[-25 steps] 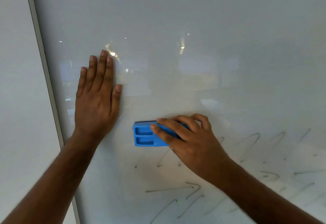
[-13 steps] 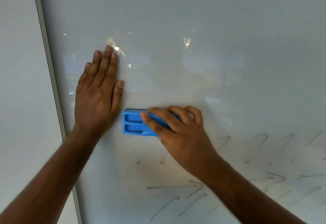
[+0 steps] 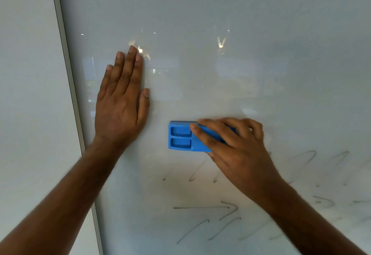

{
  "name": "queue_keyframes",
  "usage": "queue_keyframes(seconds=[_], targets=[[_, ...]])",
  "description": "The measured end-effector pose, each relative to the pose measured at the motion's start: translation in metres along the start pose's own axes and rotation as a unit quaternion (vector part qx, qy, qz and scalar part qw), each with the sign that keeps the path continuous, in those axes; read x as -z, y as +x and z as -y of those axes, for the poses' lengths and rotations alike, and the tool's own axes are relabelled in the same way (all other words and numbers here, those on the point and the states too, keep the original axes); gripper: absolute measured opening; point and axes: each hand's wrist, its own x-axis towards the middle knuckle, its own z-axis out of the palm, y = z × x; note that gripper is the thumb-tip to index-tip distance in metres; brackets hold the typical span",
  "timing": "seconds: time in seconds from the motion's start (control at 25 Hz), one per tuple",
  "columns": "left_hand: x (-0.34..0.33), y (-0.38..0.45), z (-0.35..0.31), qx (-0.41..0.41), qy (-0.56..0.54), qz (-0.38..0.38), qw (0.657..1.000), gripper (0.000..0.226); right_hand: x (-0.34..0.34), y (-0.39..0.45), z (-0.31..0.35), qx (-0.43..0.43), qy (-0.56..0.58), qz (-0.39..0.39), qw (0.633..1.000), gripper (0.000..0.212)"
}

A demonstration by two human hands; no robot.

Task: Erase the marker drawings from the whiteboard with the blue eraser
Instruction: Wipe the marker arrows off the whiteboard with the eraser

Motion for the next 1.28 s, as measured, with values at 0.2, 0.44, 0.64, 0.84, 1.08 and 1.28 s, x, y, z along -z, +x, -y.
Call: queue_keyframes(seconds=[0.2,0.44,0.64,0.84,1.08,1.28], targets=[[0.001,0.000,0.000,-0.001,0.001,0.004,1.000,0.061,-0.023,0.012,0.050,0.008,0.068,0.009,0.998,0.051],[0.001,-0.001,0.002,-0.002,-0.002,0.012,1.000,0.063,-0.023,-0.041,0.065,0.102,0.080,0.106,0.986,0.060],[0.001,-0.002,0.001,0.002,0.002,0.009,1.000,0.064,-0.009,-0.059,0.031,0.076,0.057,0.097,0.991,0.065],[0.001,-0.003,0.000,0.006,0.003,0.007,1.000,0.064,0.004,-0.013,-0.001,-0.017,0.057,0.036,0.998,0.055],[0.001,-0.006,-0.002,0.009,0.000,0.011,1.000,0.065,-0.018,-0.026,0.046,0.024,0.081,0.040,0.996,0.054],[0.001,-0.008,-0.001,0.010,-0.001,0.016,1.000,0.066,-0.011,-0.081,0.027,0.087,0.062,0.080,0.991,0.062]])
